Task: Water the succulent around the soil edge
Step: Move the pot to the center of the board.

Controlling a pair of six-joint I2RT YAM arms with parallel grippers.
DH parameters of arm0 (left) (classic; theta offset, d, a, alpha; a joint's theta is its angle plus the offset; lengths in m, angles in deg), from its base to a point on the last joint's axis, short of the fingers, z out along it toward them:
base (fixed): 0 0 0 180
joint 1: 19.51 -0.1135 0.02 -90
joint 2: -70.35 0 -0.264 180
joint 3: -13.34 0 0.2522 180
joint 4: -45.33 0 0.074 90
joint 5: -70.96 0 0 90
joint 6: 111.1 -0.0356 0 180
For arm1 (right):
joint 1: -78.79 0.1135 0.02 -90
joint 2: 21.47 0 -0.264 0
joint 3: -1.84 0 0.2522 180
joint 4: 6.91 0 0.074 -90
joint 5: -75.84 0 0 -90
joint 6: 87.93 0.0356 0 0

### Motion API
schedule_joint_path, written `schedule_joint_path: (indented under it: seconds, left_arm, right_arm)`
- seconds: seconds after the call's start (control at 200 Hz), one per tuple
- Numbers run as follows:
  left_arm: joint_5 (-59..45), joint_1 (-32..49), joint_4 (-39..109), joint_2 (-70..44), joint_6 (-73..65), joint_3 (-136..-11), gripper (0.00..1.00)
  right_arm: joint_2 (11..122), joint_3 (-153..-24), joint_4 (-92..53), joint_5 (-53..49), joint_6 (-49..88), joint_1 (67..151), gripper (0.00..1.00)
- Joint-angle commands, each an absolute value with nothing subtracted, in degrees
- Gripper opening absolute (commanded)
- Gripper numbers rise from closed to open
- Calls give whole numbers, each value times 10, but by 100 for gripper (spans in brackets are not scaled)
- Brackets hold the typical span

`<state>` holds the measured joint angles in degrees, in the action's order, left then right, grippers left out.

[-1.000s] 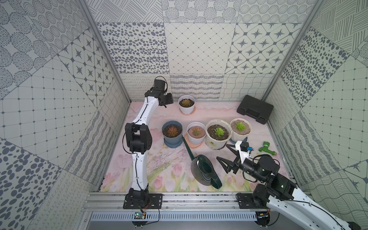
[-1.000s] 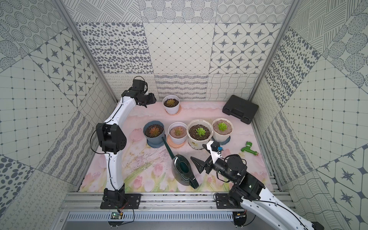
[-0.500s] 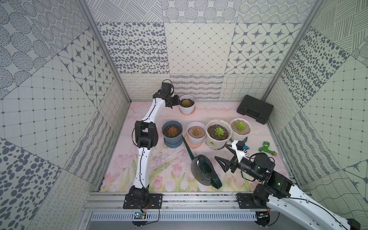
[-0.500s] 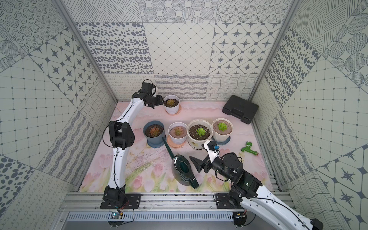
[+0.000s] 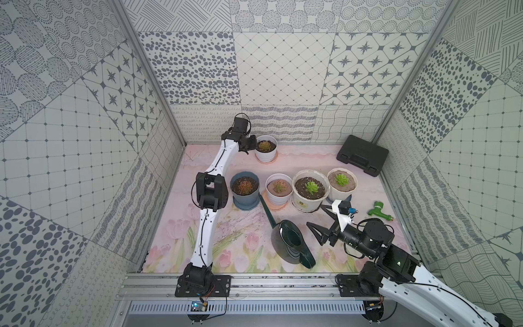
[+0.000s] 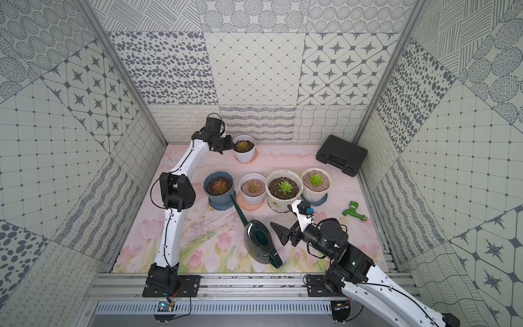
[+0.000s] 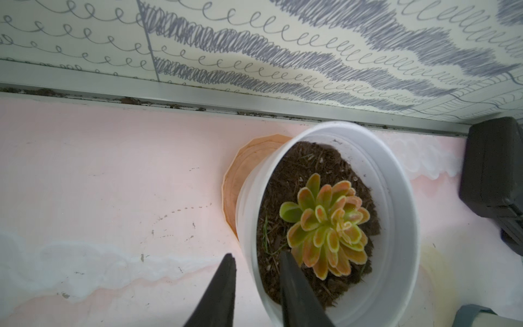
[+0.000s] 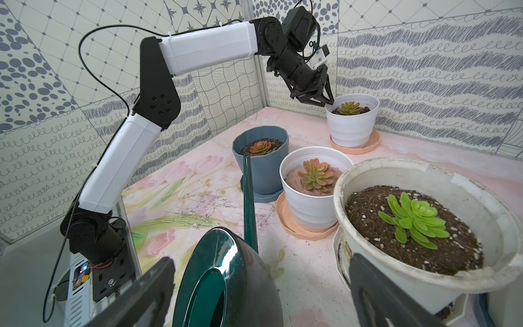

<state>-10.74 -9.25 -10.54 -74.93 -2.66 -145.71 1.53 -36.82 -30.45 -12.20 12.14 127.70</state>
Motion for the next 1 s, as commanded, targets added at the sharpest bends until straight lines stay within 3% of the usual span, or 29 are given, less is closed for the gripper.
schedule_joint_path:
  seconds: [0.0,0.285,0.62,0.996]
  left_arm:
    - [-151,-86,-130,-759,-25,-1469,27]
    - [-162,-79,-135,-767,-21,-1480,24]
    - [-196,-73,-155,-777,-11,-1495,6]
    - [-271,-81,-237,-767,-50,-1512,2]
  right_arm:
    - [-3,-369,-290,-119,125,1278,98]
    - [-15,-367,-292,-115,128,1279,98]
    - [-22,-366,-293,-113,129,1279,98]
    - [-26,-365,-293,-110,132,1279,98]
